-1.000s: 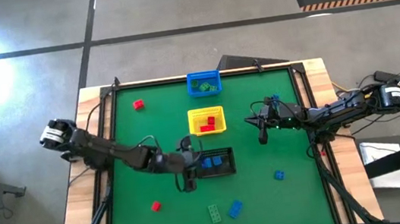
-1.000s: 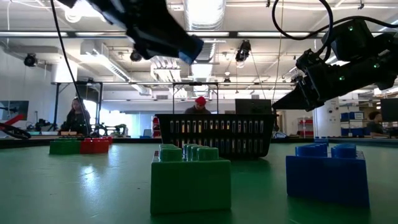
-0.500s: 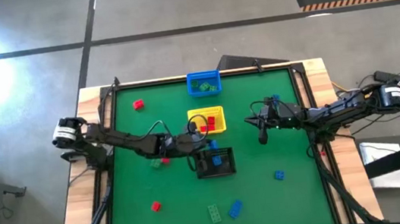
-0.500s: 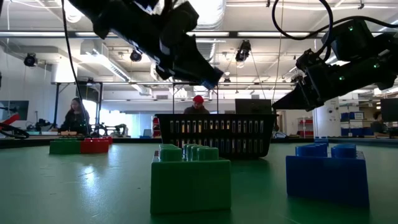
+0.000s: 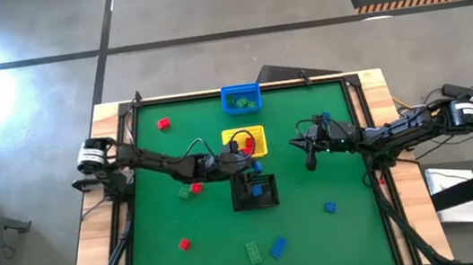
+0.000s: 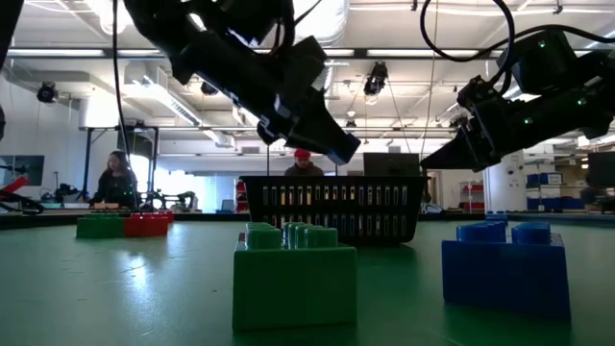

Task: Sort & place blocks by color
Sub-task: Put the blue game piece into the black bin

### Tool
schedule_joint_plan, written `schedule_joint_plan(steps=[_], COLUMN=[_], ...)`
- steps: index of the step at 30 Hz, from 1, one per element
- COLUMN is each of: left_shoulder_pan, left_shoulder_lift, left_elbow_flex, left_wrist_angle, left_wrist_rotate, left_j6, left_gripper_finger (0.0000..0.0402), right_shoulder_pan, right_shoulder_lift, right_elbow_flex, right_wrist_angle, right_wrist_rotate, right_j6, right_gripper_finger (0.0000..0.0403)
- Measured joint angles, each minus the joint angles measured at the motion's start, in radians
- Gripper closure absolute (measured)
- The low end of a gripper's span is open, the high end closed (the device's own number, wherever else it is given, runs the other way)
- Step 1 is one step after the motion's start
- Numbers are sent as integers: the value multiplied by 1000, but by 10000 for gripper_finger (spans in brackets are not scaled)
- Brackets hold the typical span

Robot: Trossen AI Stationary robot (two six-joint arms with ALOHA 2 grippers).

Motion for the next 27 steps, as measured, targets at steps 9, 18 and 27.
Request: schedule_joint_plan(steps=[9, 18, 27], left_shoulder_pan=[32, 34, 37], left_shoulder_lift=[24, 24, 24], left_elbow_flex=[23, 44, 51], left_wrist_angle=[-14, -46, -71], left_wrist_rotate=[10, 12, 43], left_j6=[-2, -2, -9], left_gripper_finger=[281, 281, 281], right_shoulder_pan=[0, 0, 0], right_shoulder_lift=[0, 0, 0], right_elbow_flex=[0, 0, 0], right_wrist_angle=[0, 0, 0], right_wrist_rotate=[0, 0, 0], right_j6=[0, 0, 3], right_gripper_finger=[390, 390, 390])
